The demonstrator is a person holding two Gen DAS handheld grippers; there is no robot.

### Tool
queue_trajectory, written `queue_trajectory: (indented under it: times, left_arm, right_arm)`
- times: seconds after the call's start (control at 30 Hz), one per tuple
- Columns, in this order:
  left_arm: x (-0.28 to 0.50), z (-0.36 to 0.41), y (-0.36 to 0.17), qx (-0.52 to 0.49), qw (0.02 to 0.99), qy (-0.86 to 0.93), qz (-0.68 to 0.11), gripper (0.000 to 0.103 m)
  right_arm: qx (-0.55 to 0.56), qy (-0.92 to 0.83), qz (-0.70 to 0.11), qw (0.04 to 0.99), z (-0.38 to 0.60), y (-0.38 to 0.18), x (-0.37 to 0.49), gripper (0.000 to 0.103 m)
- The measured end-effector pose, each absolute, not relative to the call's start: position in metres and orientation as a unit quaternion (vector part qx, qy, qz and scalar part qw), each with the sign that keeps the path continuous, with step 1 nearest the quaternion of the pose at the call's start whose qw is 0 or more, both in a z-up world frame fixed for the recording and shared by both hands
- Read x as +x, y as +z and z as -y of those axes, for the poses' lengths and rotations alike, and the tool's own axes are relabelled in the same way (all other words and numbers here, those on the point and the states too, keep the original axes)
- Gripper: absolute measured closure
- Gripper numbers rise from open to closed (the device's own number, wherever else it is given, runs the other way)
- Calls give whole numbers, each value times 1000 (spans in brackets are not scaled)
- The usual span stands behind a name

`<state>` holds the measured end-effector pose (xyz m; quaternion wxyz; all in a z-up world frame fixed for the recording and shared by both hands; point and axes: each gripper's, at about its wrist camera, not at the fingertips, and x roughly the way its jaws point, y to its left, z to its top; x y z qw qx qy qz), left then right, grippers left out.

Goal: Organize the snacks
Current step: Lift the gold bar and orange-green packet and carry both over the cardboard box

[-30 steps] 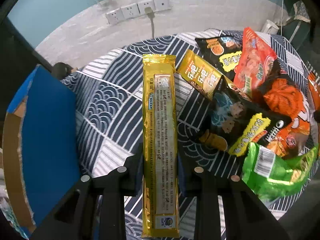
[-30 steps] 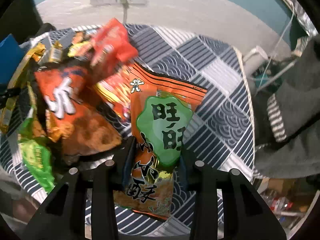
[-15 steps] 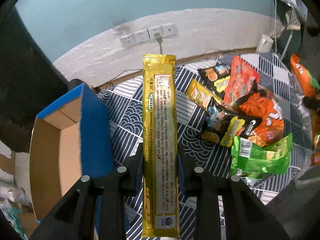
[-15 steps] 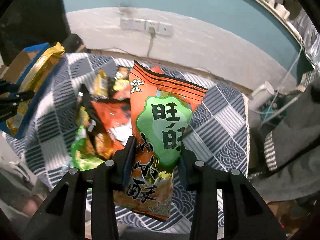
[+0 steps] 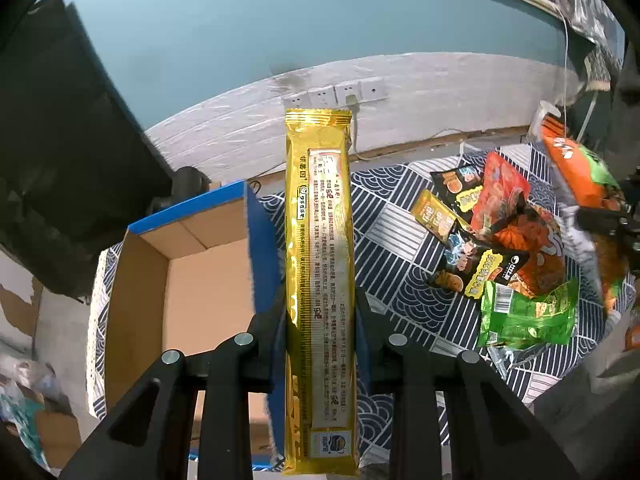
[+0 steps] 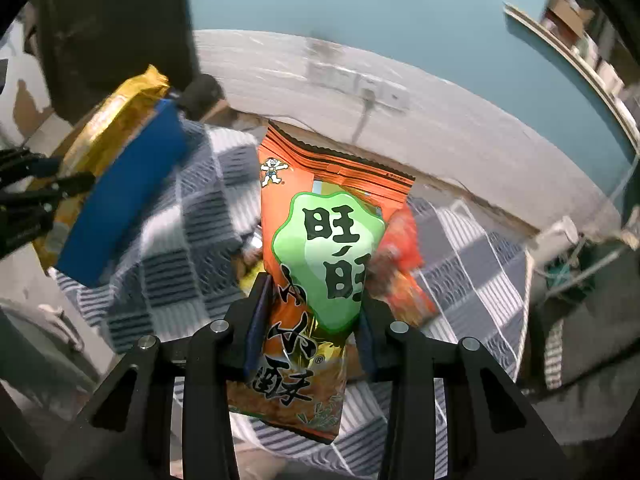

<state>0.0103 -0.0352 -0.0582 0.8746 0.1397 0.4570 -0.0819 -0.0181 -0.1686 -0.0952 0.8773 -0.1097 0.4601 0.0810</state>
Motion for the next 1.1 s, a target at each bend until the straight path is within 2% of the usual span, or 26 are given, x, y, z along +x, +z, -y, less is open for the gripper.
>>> queue_trajectory:
  times: [0.4, 1.1]
  left_arm:
    - [8, -28, -47, 113, 890, -47, -438, 74]
    - [32, -156, -81, 56, 890, 50, -450, 74]
  right_arm:
    - [-163, 177, -454, 858, 55, -77, 22, 66]
    - [-208, 282, -480, 804, -100, -117, 84, 66]
